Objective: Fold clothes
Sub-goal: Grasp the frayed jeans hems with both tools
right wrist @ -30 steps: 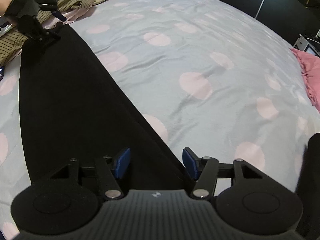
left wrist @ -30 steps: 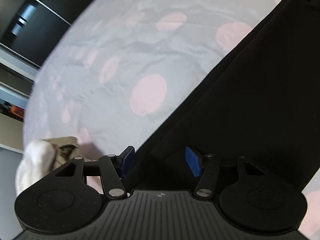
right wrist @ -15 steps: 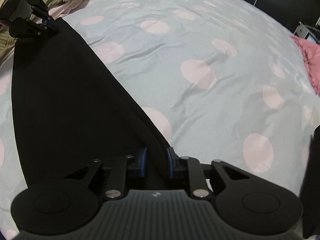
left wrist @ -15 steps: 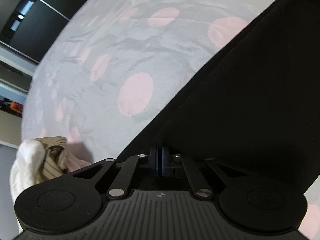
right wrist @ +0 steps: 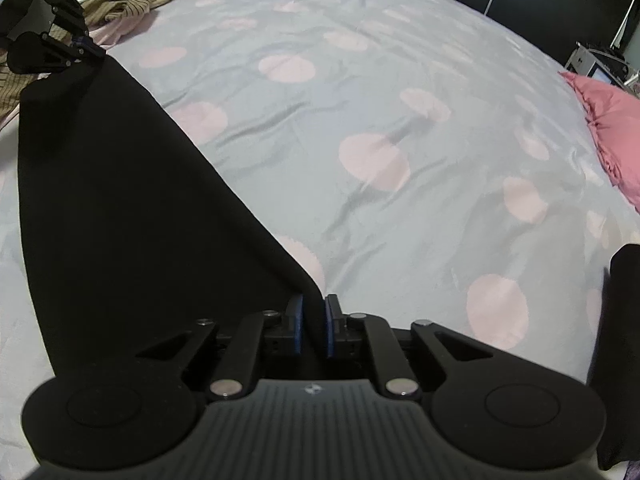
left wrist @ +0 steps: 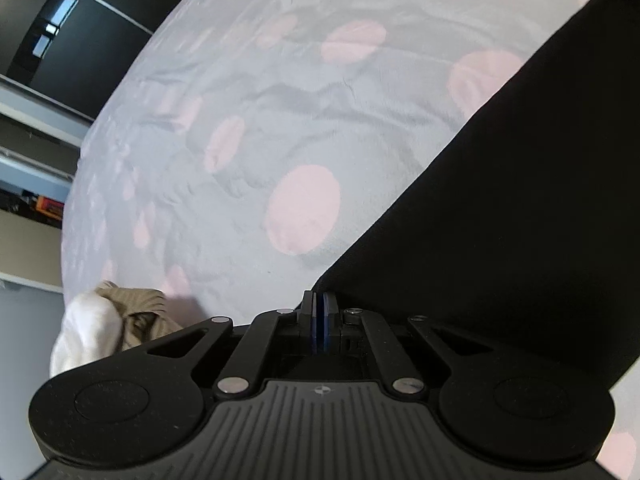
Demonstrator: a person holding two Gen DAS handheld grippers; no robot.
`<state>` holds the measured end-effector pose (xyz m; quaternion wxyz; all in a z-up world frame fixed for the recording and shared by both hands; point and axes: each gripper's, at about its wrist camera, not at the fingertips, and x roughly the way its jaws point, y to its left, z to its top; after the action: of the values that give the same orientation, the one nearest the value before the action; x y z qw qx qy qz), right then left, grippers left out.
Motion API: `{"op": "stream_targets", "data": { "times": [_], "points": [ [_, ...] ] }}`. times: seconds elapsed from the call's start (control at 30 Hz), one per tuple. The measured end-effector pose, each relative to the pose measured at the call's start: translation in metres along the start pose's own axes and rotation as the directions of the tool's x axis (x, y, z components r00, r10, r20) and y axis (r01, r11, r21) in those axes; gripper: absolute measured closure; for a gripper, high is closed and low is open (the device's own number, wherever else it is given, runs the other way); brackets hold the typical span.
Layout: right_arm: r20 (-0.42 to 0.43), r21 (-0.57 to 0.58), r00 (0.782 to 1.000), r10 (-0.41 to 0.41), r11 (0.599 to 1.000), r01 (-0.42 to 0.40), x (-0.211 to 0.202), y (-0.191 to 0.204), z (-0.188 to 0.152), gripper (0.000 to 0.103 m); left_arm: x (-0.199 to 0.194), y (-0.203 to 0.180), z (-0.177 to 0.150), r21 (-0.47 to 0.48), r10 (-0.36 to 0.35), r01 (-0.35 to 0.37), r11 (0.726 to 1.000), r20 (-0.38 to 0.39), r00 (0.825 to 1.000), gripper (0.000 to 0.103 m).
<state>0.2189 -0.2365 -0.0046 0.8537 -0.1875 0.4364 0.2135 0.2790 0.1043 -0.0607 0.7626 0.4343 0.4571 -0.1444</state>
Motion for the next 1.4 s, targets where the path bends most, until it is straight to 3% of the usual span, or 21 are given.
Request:
{"op": "stream_targets", "data": {
  "times": [0.03,0.1,0.23,0.37,0.53,0.63,0.7,0.73,0.8,0.87,0.97,1.13,1.2,1.3,1.4],
  "points": [
    [0.0,0.004,1.0,-0.003,1.0,0.003,-0.001,0.0,0.0,0.077,0.001,0.0,-0.002,-0.007,0.005,-0.005,1.0,-0.005,1.0,0.097],
    [0.001,0.012,1.0,-0.008,1.0,0.008,-0.004,-0.001,-0.001,0.064,-0.005,0.003,-0.009,-0.023,0.033,-0.033,0.999,-0.006,0.999,0.084],
    [0.001,0.028,1.0,-0.019,0.999,0.019,-0.009,-0.003,-0.001,0.062,-0.034,0.01,-0.028,-0.069,0.095,-0.094,0.993,0.02,0.995,0.076],
    [0.001,0.045,0.999,-0.032,0.998,0.032,-0.017,-0.004,-0.004,0.05,-0.07,-0.003,-0.049,-0.055,0.085,-0.082,0.995,0.057,0.995,0.063],
    [-0.025,0.102,0.999,-0.035,0.994,0.038,-0.041,-0.001,-0.027,0.049,-0.089,-0.036,-0.071,0.004,0.057,-0.057,0.998,0.044,0.997,0.063],
    [-0.029,0.117,0.999,-0.034,0.992,0.037,-0.057,0.004,-0.046,0.046,-0.089,-0.038,-0.087,-0.129,0.016,-0.011,0.992,0.04,0.999,0.063],
    [-0.031,0.117,0.999,-0.04,0.992,0.043,-0.066,0.008,-0.058,0.043,-0.09,-0.028,-0.098,-0.282,-0.046,0.054,0.958,0.036,0.998,0.063],
    [-0.034,0.114,0.998,-0.047,0.992,0.051,-0.07,0.009,-0.064,0.043,-0.089,-0.022,-0.104,-0.362,-0.079,0.086,0.928,0.035,0.996,0.063],
    [-0.037,0.1,0.997,-0.075,0.992,0.078,-0.079,0.013,-0.077,0.043,-0.09,-0.007,-0.117,-0.53,-0.131,0.137,0.837,0.051,0.99,0.063],
    [-0.029,0.077,0.993,-0.116,0.99,0.118,-0.087,0.016,-0.087,0.043,-0.091,0.008,-0.131,-0.687,-0.17,0.192,0.701,0.1,0.98,0.061],
    [-0.012,0.087,0.992,-0.128,0.988,0.129,-0.098,0.015,-0.097,0.042,-0.089,0.021,-0.148,-0.829,-0.194,0.229,0.51,0.148,0.97,0.059],
    [0.006,0.113,0.991,-0.133,0.985,0.132,-0.106,0.012,-0.107,0.039,-0.075,0.031,-0.172,-0.957,-0.201,0.234,0.17,0.199,0.959,0.055],
    [0.013,0.11,0.991,-0.132,0.985,0.13,-0.107,0.013,-0.108,0.039,-0.065,0.028,-0.18,-0.973,-0.209,0.221,0.063,0.204,0.957,0.055],
    [0.031,0.104,0.991,-0.13,0.986,0.126,-0.111,0.014,-0.107,0.038,-0.05,0.024,-0.188,-0.985,-0.221,0.17,-0.024,0.171,0.96,0.055],
    [0.04,0.109,0.991,-0.126,0.987,0.121,-0.112,0.013,-0.106,0.038,-0.044,0.024,-0.191,-0.982,-0.199,0.172,-0.076,0.184,0.962,0.054]
  ]
}}
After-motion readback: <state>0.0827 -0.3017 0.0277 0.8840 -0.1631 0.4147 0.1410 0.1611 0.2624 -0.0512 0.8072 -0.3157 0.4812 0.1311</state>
